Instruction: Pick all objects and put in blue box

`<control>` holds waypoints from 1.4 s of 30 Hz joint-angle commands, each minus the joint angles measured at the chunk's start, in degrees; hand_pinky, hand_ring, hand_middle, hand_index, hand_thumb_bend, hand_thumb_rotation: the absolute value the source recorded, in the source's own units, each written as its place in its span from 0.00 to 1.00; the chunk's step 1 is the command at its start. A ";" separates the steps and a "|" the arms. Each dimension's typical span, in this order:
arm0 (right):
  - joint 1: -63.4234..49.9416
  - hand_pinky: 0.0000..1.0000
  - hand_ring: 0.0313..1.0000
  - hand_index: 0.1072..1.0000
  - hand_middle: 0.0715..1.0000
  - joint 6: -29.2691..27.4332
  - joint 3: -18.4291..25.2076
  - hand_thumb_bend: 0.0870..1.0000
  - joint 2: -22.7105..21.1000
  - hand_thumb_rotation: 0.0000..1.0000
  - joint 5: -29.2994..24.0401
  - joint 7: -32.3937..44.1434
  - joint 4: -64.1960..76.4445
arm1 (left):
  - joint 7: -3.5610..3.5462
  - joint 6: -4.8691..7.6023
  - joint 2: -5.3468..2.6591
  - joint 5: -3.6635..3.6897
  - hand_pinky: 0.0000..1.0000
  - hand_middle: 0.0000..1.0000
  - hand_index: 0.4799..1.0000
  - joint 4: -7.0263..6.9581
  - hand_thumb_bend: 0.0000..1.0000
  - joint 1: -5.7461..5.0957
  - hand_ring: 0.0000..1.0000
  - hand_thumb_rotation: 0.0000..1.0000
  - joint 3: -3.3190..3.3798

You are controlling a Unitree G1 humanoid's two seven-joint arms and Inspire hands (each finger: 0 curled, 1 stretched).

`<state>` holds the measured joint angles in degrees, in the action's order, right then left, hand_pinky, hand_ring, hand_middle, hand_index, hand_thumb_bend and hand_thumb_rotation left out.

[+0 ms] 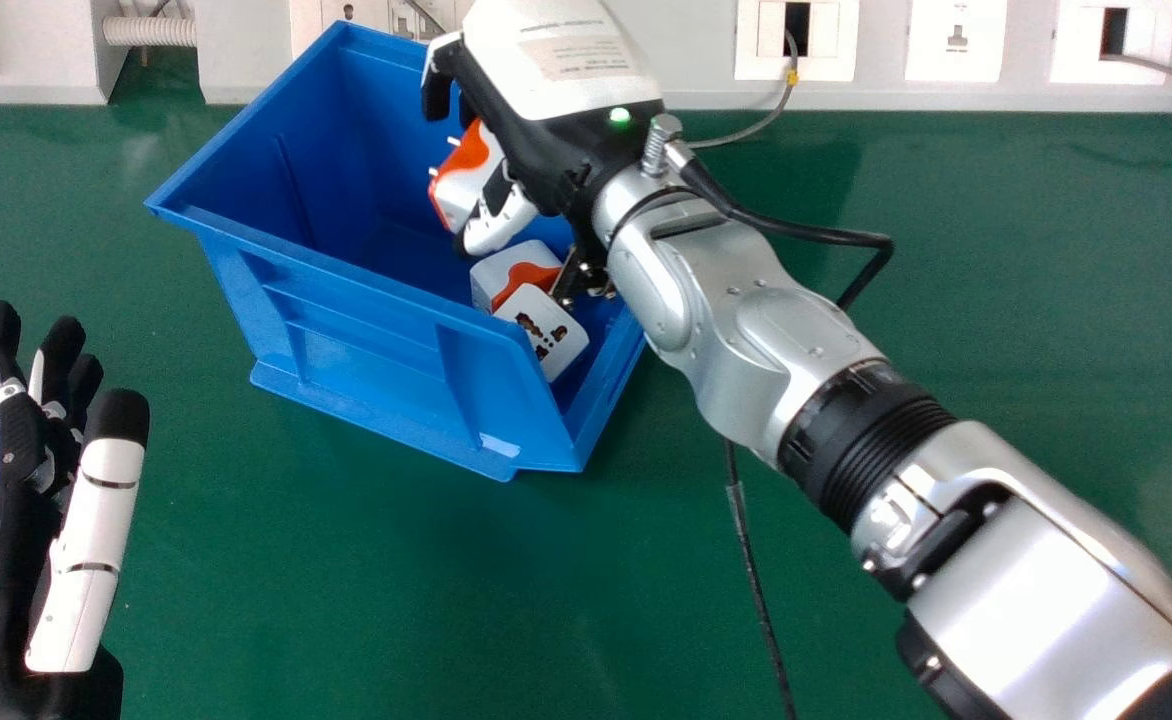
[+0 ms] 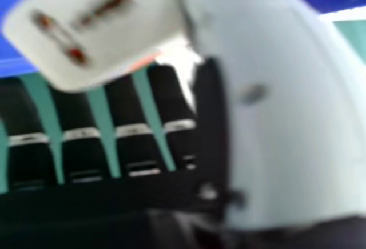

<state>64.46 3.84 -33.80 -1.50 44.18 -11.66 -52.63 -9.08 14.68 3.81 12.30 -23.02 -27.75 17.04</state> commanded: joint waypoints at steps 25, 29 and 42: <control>-7.52 0.98 1.00 1.00 1.00 1.99 1.68 0.68 -7.74 0.72 2.78 2.44 17.18 | -0.26 1.36 0.30 -0.44 1.00 1.00 1.00 0.06 0.57 0.07 1.00 0.77 0.52; -18.16 0.99 1.00 1.00 1.00 3.53 5.86 0.65 -12.74 0.81 2.43 2.36 32.86 | -0.18 1.09 0.14 -0.33 1.00 1.00 1.00 0.17 0.56 0.13 1.00 0.77 0.38; -50.48 0.96 1.00 1.00 1.00 -3.10 25.63 0.59 -16.31 0.91 -17.34 5.27 60.50 | 1.44 1.77 -0.09 -3.17 1.00 1.00 1.00 1.43 0.52 1.49 1.00 0.82 -0.61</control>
<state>16.73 3.54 -11.12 -18.00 31.25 -7.59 4.31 -7.51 15.05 3.69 8.64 -21.32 -26.48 16.24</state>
